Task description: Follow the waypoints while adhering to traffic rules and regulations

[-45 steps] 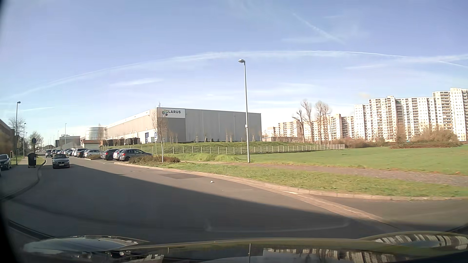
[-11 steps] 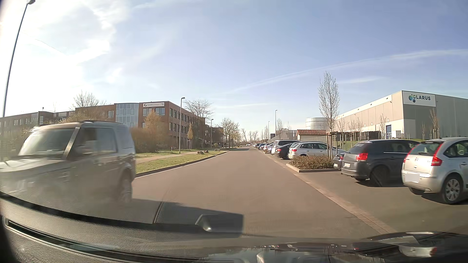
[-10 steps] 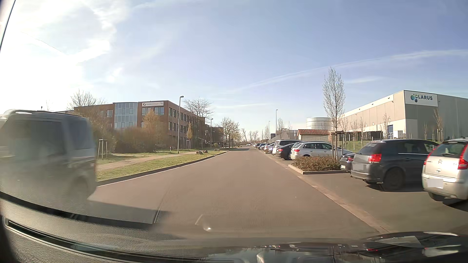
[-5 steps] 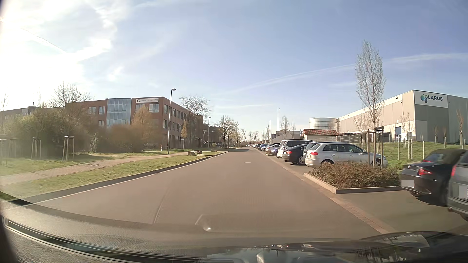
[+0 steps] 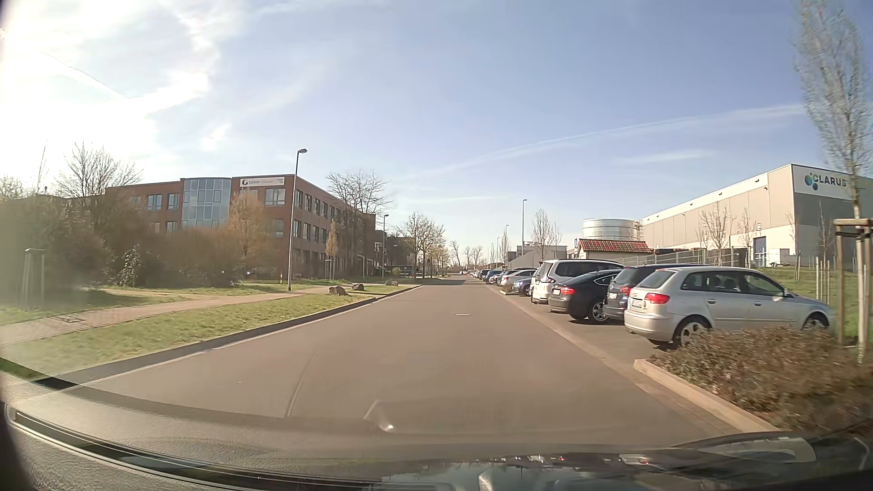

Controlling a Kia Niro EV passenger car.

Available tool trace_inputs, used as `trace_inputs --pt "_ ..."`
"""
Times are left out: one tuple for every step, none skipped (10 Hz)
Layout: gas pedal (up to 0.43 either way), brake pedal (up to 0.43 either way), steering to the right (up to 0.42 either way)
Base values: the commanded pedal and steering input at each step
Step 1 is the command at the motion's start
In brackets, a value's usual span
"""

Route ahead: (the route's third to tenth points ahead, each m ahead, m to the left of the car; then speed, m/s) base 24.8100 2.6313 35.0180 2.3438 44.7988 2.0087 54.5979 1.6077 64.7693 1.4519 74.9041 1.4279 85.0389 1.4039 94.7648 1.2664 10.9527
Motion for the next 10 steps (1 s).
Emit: trace_inputs --pt "0.26 0.0 -0.002" --pt "0.26 0.0 -0.002" --pt "0.26 0.0 -0.002" --pt "0.26 0.0 -0.001" --pt "0.248 0.0 -0.001" --pt "0.248 0.0 -0.002" --pt "0.248 0.0 -0.002" --pt "0.24 0.0 -0.001" --pt "0.24 0.0 -0.001" --pt "0.24 0.0 -0.001"
